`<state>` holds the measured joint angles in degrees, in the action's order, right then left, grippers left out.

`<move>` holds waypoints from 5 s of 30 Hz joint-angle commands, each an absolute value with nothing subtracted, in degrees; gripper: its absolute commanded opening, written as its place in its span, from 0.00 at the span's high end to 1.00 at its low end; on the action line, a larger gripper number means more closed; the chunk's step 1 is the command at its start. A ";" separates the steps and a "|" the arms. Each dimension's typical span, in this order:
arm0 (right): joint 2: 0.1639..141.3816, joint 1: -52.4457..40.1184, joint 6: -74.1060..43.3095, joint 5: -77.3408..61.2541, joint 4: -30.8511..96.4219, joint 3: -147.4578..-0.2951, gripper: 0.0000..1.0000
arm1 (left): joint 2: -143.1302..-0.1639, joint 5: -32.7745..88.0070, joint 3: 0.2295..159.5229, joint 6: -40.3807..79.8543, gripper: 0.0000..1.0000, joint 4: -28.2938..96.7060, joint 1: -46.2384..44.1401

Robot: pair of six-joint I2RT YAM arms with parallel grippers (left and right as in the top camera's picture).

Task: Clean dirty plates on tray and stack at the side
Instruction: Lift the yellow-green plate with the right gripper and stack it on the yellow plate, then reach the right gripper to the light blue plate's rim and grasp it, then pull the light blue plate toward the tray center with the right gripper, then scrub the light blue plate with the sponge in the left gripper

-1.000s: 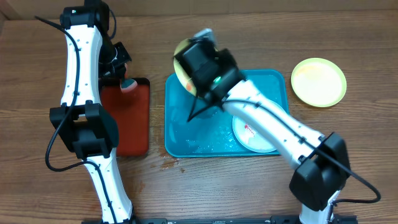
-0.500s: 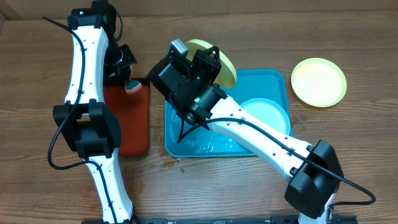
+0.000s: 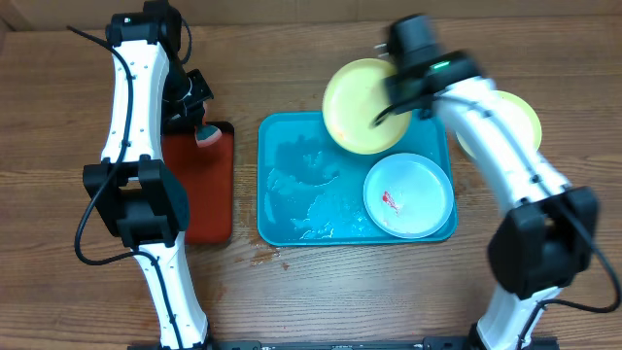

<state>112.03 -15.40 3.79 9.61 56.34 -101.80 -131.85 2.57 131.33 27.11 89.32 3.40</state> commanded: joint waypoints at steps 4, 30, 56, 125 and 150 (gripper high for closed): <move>111.92 6.26 -0.30 -20.49 62.04 -102.32 0.96 | -129.54 2.42 130.96 28.29 0.96 89.06 3.29; 116.09 26.68 -12.25 -10.70 52.16 -90.04 0.78 | -129.54 2.44 130.96 27.00 0.96 88.05 1.34; 116.09 -5.41 29.04 -8.56 62.06 -89.97 0.43 | -129.54 4.03 130.96 25.23 0.96 85.93 -3.79; 118.98 -14.28 -16.29 -15.00 45.87 -80.31 0.96 | -129.64 14.68 119.87 24.05 0.96 70.35 -23.11; 118.98 -14.94 -18.28 -14.83 43.94 -80.31 0.96 | -129.71 -13.72 104.68 27.27 0.96 58.41 -25.30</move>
<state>118.58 -14.76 -17.78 -16.21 44.27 -80.79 -130.34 -0.49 104.44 25.30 56.71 -27.55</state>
